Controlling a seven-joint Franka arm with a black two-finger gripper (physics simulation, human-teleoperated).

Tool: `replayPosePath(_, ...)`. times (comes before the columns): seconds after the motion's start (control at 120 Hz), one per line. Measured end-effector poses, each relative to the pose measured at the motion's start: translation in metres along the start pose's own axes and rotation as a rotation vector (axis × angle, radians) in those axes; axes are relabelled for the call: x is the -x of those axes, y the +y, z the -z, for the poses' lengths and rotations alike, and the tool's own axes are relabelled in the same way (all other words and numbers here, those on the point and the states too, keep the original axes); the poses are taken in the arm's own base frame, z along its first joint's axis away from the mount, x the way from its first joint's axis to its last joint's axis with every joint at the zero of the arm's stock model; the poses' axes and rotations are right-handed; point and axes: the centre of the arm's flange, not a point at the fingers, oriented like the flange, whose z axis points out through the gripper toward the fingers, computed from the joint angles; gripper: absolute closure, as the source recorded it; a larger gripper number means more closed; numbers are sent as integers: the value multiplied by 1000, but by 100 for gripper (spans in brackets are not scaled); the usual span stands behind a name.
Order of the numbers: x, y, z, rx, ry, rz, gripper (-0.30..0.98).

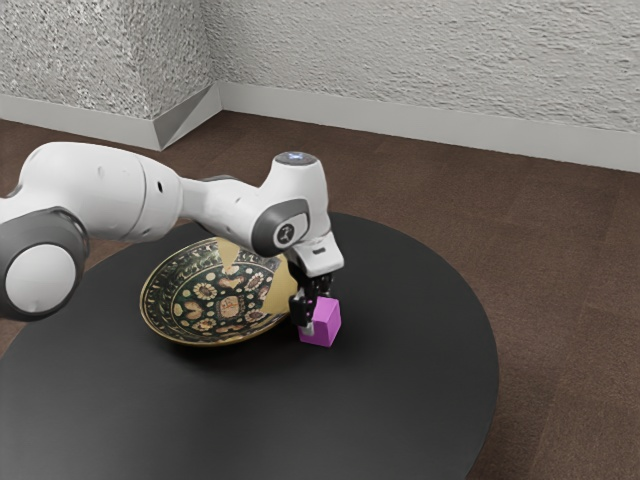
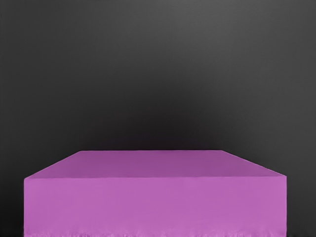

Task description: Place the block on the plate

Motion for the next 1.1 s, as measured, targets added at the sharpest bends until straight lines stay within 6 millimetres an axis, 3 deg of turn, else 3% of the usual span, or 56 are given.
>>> replayPosePath(0.192,0,-1,1,-10,6,1,25)
replayPosePath(0.525,-4,-1,13,-34,12,1,27)
replayPosePath(0.65,-7,2,31,-59,16,1,27)
replayPosePath(0.883,-19,15,83,-117,26,-6,27)
replayPosePath(1.1,-16,30,123,-131,15,14,27)
